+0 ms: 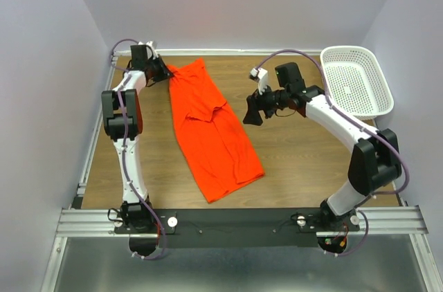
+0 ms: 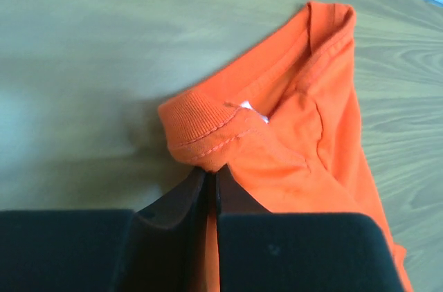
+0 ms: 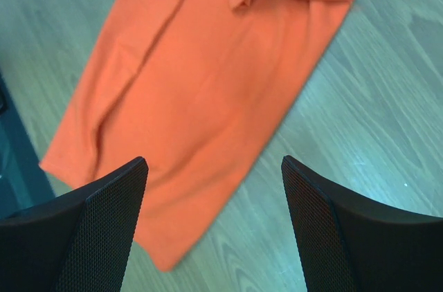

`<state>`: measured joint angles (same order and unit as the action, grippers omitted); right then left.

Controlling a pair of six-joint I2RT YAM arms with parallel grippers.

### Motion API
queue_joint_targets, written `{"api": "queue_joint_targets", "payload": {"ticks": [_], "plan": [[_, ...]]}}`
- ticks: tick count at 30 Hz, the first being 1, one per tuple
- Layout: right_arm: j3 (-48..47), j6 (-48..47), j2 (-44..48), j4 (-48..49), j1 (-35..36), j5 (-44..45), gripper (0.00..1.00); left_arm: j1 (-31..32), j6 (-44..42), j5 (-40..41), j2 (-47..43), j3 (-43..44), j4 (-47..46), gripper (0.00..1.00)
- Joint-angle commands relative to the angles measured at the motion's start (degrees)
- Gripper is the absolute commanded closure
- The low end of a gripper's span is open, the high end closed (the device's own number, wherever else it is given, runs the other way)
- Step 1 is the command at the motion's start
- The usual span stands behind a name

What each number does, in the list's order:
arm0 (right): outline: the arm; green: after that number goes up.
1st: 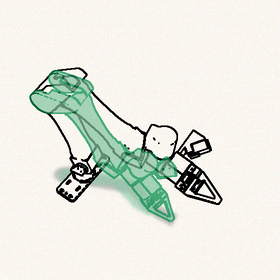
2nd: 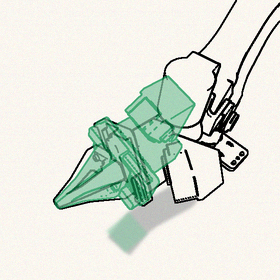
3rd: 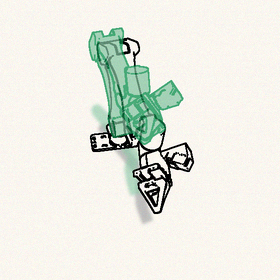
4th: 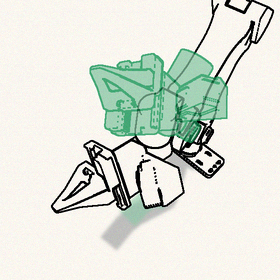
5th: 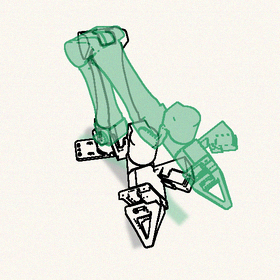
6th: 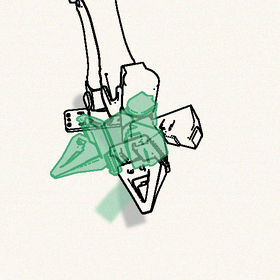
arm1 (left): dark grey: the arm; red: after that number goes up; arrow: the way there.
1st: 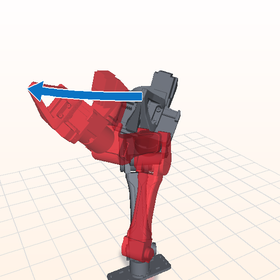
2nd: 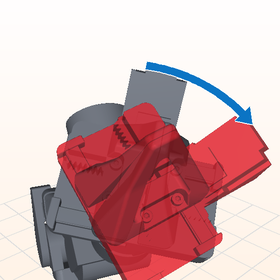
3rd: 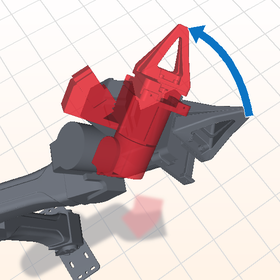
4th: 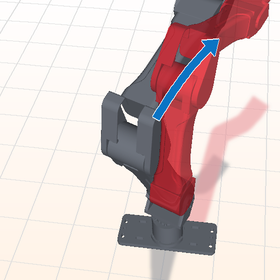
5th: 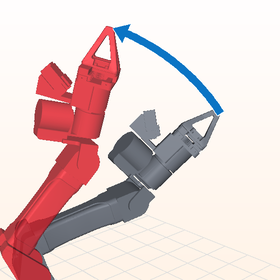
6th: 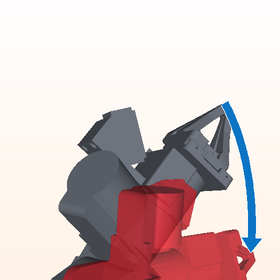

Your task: Fold and stack the t-shirts

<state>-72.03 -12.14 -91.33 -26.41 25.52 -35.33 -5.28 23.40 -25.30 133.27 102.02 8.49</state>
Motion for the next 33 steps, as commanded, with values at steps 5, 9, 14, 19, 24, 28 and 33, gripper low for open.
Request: {"api": "queue_joint_targets", "payload": {"ticks": [5, 9, 14, 19, 24, 28, 33], "plan": [[-12.3, 11.4, -15.7, 3.1, -5.6, 2.1, 0.17, 4.1, -0.8, -1.4, 8.9, 18.0, 8.0, 0.85], [-23.0, 15.0, -26.2, 3.6, -5.8, -0.4, 0.19, 2.7, 1.7, 7.3, 0.7, 9.8, 0.3, 0.82], [-42.1, 22.9, -41.8, 4.8, -5.8, -2.4, 0.21, 0.5, -0.1, 6.1, 2.0, 14.3, 6.7, 0.74], [-55.7, 30.1, -53.7, 5.1, -5.7, -4.7, 0.25, -0.5, -2.7, 9.6, 1.2, 13.0, 8.3, 0.53], [-63.7, 34.3, -60.9, 6.5, -5.4, -4.0, 0.25, -1.0, -4.1, 9.8, -1.1, 12.2, 8.2, 0.39], [-67.0, 37.4, -64.5, 10.3, -4.4, -3.4, 0.26, -1.1, -2.7, 8.3, -6.7, 4.5, 2.7, 0.39], [-73.4, 43.2, -70.4, 13.3, -3.2, -1.6, 0.27, -1.0, -1.6, 6.3, -13.6, -5.0, 0.0, 0.39]]}}
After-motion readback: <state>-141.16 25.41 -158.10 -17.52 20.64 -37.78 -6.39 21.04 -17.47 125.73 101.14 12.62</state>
